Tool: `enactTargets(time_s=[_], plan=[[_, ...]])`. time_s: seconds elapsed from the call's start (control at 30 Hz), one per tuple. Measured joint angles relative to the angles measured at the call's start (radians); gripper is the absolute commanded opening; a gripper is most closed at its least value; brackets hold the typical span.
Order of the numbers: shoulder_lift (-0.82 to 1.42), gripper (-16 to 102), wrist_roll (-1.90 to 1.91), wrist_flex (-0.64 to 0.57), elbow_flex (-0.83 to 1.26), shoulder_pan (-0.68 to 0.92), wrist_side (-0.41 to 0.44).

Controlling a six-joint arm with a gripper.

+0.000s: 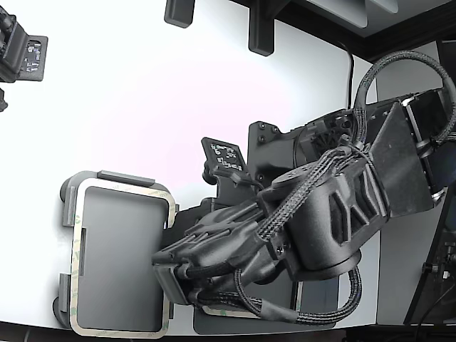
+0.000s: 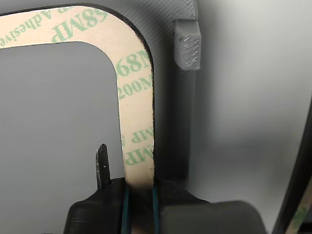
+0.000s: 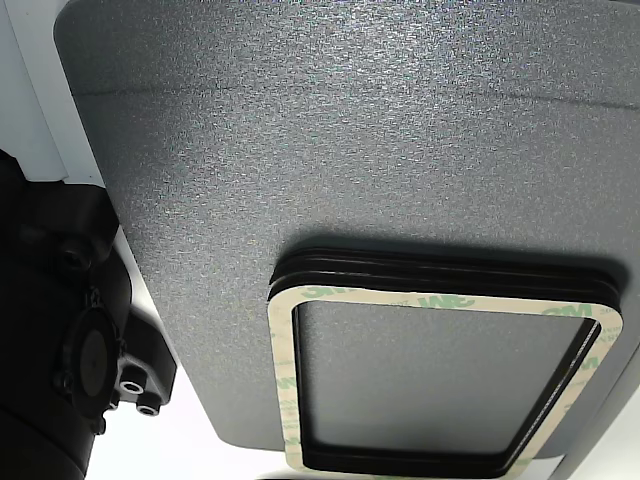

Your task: Grab top frame and put it into gray box.

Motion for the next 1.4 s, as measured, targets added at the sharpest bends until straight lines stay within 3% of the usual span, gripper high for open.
enactTargets(time_s=[1.4], plan=[[-0.005,-12,-0.029,0.0,0.029,-0.032,-0.002]])
